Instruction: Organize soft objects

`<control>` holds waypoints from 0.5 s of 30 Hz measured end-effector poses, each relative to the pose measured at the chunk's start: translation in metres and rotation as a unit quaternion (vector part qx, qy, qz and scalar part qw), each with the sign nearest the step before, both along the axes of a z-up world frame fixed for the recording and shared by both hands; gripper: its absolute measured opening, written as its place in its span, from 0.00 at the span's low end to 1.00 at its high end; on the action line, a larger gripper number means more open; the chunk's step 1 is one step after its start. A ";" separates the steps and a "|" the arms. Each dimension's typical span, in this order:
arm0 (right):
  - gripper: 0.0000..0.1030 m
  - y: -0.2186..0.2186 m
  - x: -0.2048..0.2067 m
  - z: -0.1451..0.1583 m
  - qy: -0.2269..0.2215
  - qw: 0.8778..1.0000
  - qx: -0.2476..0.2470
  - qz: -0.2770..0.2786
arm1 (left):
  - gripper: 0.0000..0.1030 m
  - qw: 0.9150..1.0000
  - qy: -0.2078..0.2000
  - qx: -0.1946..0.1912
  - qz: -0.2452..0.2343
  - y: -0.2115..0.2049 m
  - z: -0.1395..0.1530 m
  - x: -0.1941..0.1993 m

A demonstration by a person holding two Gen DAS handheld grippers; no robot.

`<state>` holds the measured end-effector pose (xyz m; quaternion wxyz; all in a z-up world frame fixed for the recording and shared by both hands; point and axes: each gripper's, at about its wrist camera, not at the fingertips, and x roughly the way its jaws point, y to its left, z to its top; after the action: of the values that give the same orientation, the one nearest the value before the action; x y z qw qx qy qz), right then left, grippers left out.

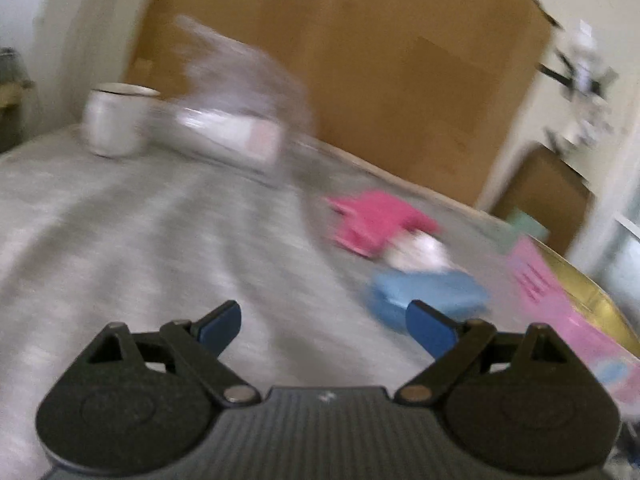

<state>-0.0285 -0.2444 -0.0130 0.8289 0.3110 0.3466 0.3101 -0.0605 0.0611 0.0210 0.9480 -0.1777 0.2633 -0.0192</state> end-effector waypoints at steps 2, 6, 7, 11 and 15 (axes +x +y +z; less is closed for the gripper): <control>0.75 -0.008 -0.009 0.012 -0.052 0.995 -0.058 -0.058 | 0.90 0.999 0.008 0.000 -0.039 -0.026 0.003 0.004; 0.72 -0.005 -0.025 0.023 -0.135 0.954 -0.214 -0.161 | 0.90 0.995 0.029 0.001 -0.099 -0.070 0.006 0.012; 0.72 -0.005 -0.030 0.023 -0.144 0.953 -0.214 -0.159 | 0.90 0.993 0.036 0.000 -0.112 -0.078 0.007 0.014; 0.72 -0.002 -0.054 0.021 -0.187 0.949 -0.226 -0.112 | 0.90 0.985 0.064 0.019 -0.156 -0.109 0.007 0.024; 0.79 0.025 -0.067 0.016 -0.223 0.931 -0.287 -0.037 | 0.90 0.974 0.118 0.008 -0.191 -0.128 -0.004 0.036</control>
<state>-0.0951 -0.2189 0.0029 0.9495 -0.0046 0.2155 0.2281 -0.0241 -0.0674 0.0171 0.8902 -0.1177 0.4029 -0.1771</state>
